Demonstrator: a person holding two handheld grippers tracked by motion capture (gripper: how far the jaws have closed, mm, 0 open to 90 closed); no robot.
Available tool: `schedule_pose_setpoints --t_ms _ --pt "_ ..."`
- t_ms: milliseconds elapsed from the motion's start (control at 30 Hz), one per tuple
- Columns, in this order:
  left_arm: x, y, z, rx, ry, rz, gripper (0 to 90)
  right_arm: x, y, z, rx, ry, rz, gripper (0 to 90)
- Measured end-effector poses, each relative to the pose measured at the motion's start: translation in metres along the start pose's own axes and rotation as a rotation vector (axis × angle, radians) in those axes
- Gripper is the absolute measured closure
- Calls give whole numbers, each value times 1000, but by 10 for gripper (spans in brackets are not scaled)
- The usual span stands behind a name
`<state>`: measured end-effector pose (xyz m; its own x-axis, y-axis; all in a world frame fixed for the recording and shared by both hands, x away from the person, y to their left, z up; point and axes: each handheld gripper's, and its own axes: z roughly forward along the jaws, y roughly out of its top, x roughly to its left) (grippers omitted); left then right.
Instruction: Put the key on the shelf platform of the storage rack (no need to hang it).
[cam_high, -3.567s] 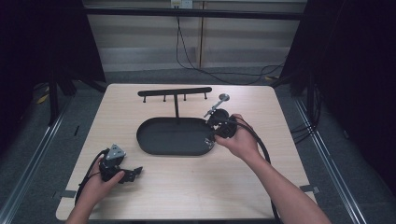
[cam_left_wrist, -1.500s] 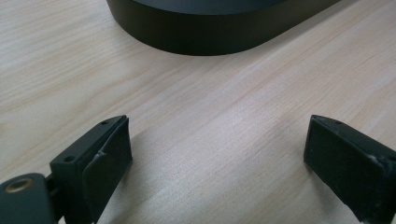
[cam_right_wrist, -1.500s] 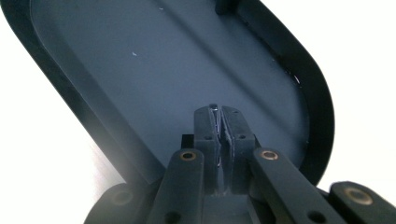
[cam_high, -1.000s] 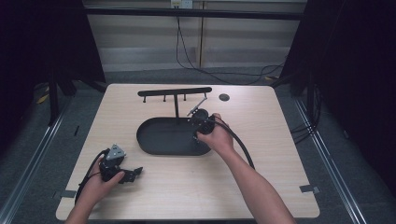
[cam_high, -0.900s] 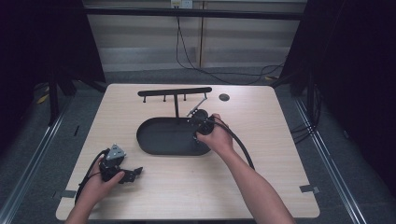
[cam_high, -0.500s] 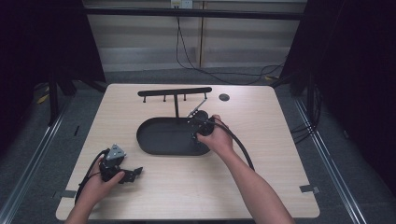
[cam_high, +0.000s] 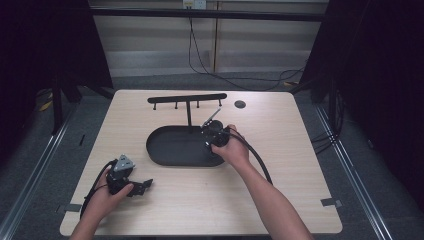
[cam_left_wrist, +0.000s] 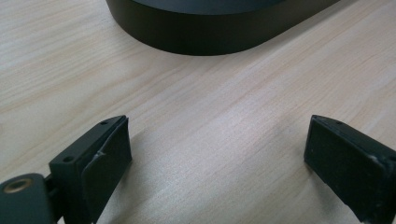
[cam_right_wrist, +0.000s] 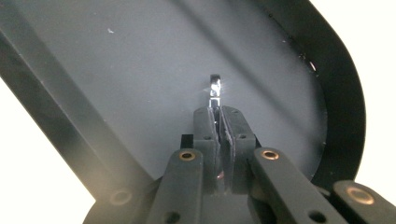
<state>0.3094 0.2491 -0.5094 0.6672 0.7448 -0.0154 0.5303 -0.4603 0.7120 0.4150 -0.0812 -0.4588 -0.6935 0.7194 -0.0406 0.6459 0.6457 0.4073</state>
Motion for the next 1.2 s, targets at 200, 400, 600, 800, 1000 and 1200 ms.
schedule_pose_setpoints --t_ms 200,400,600,800,1000,1200 --pt "0 0 0 0 0 0 70 0 -1 2 -6 -2 -2 844" --pt "0 0 0 0 0 0 70 -3 -3 -2 -11 -7 5 780" --pt "0 0 0 0 0 0 70 -4 -7 -3 -14 -5 30 706" --pt "0 0 0 0 0 0 70 -6 -8 -4 -18 5 49 605" --pt "0 0 0 0 0 0 70 -4 -10 -7 -36 10 54 437" --pt "0 0 0 0 1 0 70 -4 -10 -11 -39 22 62 336"
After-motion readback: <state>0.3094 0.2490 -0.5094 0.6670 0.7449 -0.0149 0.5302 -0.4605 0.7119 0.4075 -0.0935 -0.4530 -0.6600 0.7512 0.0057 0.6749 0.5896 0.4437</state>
